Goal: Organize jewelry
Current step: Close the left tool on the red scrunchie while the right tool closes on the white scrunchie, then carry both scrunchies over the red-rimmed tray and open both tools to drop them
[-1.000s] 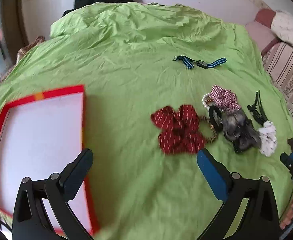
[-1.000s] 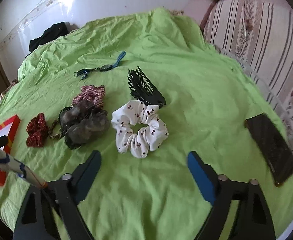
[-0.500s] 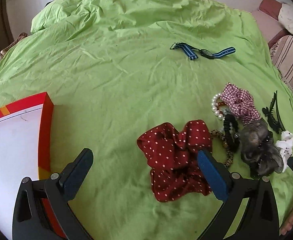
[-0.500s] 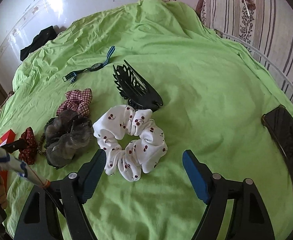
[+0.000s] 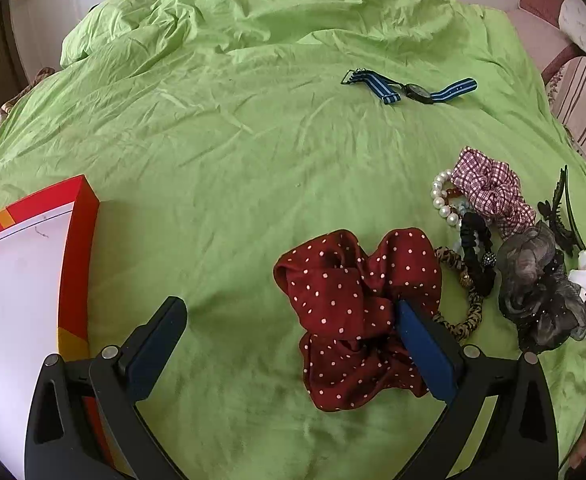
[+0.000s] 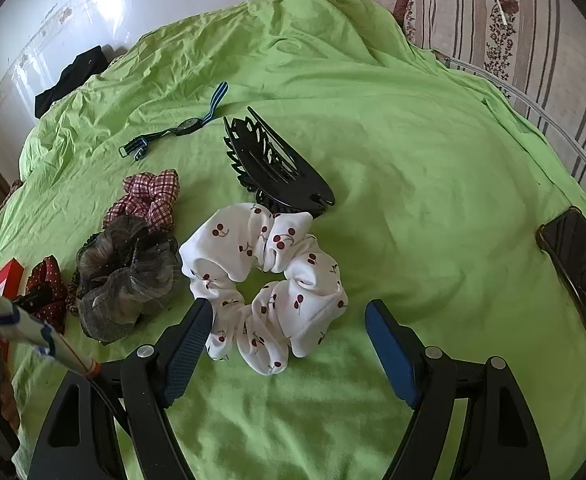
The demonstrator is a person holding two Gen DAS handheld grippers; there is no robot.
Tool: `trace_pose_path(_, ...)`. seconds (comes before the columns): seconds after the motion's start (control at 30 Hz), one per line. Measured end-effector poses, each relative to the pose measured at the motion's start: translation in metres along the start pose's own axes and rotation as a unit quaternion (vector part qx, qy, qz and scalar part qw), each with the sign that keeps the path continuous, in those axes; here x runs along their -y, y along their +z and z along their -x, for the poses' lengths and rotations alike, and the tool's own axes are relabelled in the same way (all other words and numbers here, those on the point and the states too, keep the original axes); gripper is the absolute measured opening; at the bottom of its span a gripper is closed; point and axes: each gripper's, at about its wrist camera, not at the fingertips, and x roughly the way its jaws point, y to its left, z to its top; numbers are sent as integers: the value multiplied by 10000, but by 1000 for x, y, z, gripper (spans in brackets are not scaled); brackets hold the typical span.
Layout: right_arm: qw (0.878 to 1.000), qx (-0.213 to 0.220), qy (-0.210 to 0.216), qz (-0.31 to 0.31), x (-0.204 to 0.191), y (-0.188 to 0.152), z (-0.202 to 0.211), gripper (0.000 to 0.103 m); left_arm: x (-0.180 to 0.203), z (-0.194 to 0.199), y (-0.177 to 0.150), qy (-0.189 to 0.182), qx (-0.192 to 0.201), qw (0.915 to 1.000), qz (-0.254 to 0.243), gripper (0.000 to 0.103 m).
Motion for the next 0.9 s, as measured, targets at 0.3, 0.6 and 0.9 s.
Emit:
trace_pose_path(0.3,9998,-139,-94,114,-5,0,-9,29,20,4,-10,-119,-144,9994,-307,11)
trace_pose_path(0.6,9993,24,-37,378,-24,-8,32,15,17,83,-23,-292,457,9980,-312,11)
trace_pose_path(0.9,9976,271,198,609,-67,-22,96,15,-26,175,-47,-105,1190,9927,-148,11)
